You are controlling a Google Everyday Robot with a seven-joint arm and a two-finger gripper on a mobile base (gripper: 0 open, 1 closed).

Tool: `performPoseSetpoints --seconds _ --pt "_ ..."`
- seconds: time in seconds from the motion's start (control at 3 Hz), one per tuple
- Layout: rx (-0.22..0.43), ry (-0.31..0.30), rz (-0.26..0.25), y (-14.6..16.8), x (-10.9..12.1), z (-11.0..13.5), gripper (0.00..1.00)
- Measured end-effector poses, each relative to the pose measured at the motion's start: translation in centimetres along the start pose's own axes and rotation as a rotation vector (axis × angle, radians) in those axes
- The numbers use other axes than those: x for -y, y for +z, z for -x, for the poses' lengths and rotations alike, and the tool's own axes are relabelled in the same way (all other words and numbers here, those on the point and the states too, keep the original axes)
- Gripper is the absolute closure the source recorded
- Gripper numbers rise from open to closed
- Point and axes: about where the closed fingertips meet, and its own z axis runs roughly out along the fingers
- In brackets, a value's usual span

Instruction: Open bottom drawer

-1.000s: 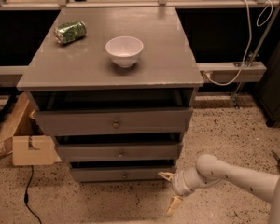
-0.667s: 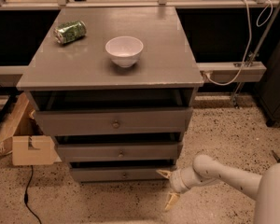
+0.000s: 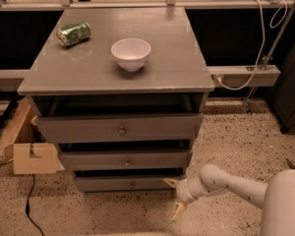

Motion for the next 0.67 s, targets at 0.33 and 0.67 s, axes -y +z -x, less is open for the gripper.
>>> performPoseSetpoints --seconds 0.33,0.67 --pt "-0.020 -0.072 -0.003 2.2 1.2 -1.4 0.00" --pt "-0.027 -0.140 0.005 4.1 2.5 -2.6 0.00"
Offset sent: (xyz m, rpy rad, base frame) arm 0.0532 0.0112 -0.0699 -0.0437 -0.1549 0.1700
